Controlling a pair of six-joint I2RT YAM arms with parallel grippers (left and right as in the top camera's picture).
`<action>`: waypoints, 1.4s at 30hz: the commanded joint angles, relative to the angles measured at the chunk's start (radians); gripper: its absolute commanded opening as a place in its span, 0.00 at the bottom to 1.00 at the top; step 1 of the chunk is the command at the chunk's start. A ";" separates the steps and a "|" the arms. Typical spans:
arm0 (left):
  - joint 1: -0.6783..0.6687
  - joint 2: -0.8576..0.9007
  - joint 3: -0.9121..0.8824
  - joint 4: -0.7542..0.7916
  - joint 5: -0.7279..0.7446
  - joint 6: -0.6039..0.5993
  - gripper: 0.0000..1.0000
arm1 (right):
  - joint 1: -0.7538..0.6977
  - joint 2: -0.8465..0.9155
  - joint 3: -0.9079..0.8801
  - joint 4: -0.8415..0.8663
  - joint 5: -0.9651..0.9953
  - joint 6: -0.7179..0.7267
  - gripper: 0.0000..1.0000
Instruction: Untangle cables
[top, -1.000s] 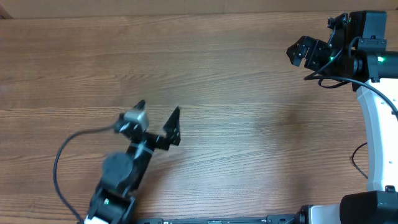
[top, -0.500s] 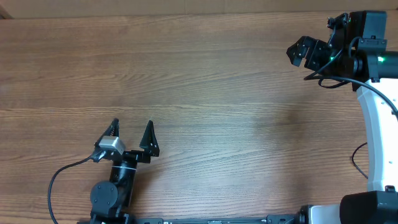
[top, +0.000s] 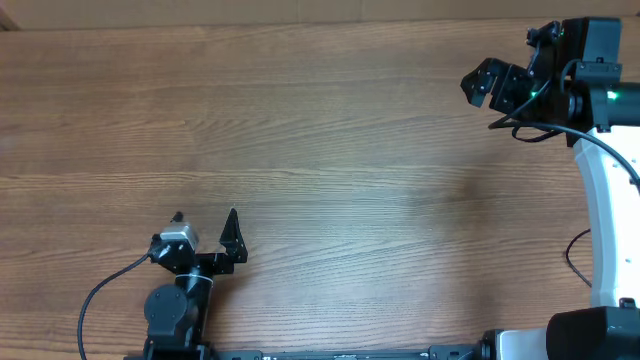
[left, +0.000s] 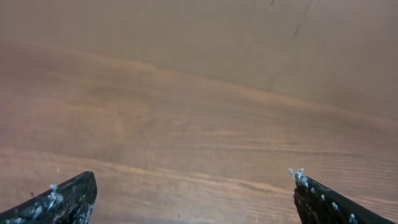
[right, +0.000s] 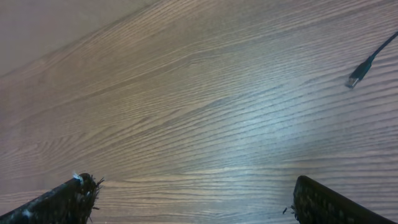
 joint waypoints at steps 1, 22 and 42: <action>0.006 -0.045 -0.004 0.000 0.019 0.093 0.99 | 0.002 -0.005 0.007 0.005 0.000 0.002 1.00; 0.008 -0.045 -0.004 -0.001 0.009 0.220 1.00 | 0.002 -0.005 0.007 0.005 0.000 0.002 1.00; 0.008 -0.043 -0.004 -0.001 0.009 0.220 0.99 | 0.002 -0.005 0.007 0.005 0.000 0.002 1.00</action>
